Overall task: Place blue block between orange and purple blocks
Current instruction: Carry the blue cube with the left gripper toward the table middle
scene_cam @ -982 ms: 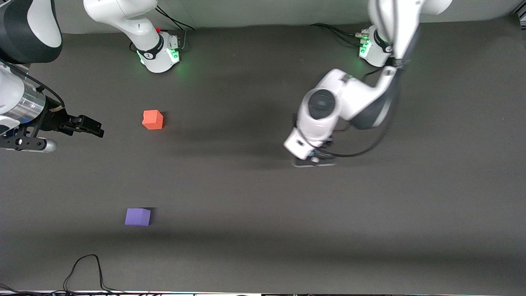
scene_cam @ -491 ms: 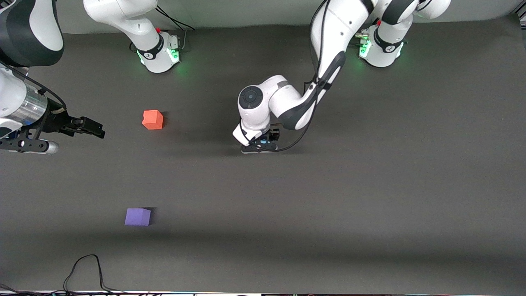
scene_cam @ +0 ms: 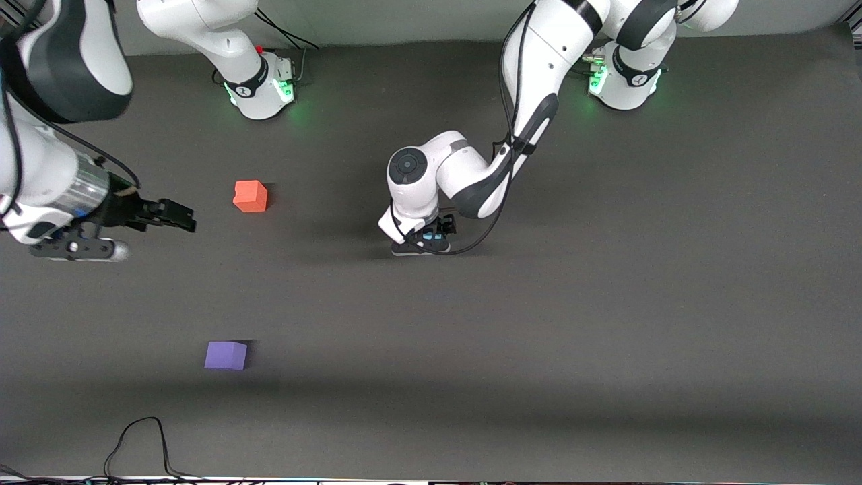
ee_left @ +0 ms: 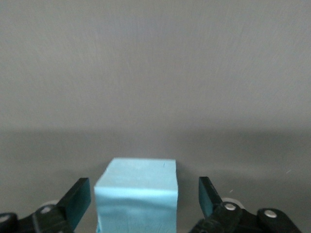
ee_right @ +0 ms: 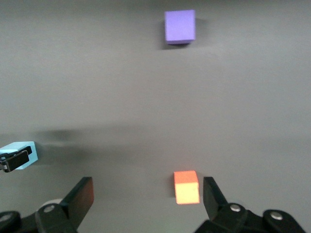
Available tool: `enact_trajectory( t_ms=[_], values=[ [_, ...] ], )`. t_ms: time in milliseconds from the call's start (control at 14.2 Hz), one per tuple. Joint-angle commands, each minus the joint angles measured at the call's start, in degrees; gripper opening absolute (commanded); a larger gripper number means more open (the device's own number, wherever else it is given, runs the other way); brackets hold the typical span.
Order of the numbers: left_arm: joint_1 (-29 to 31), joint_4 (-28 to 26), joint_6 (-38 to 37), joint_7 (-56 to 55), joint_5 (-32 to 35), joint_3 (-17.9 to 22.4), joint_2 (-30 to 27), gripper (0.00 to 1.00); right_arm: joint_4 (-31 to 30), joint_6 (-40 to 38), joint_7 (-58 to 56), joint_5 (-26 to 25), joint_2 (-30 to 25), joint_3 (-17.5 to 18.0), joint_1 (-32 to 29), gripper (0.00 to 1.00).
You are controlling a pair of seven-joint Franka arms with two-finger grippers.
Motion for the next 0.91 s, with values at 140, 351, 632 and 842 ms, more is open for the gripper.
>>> enact_trajectory(
  t_ms=[140, 351, 632, 842],
  values=[
    [6.8, 0.3, -13.3, 6.6, -2.4, -0.4, -11.4, 1.0, 3.3, 5.4, 5.7, 2.5, 7.4, -0.2, 9.2, 1.0],
    [17.2, 0.2, -22.5, 21.1, -7.8, -0.3, -17.2, 1.0, 3.6, 10.6, 13.7, 3.2, 10.9, -0.1, 17.7, 1.0],
    [32.1, 0.1, -35.3, 42.2, -9.3, 0.1, -23.4, 1.0, 9.1, 19.6, 27.7, 3.1, 22.0, -0.1, 29.2, 1.0],
    [40.1, 0.0, -40.5, 52.0, -8.3, 0.3, -27.7, 1.0, 13.2, 23.3, 30.8, 3.1, 31.3, 0.2, 33.8, 1.0]
  ],
)
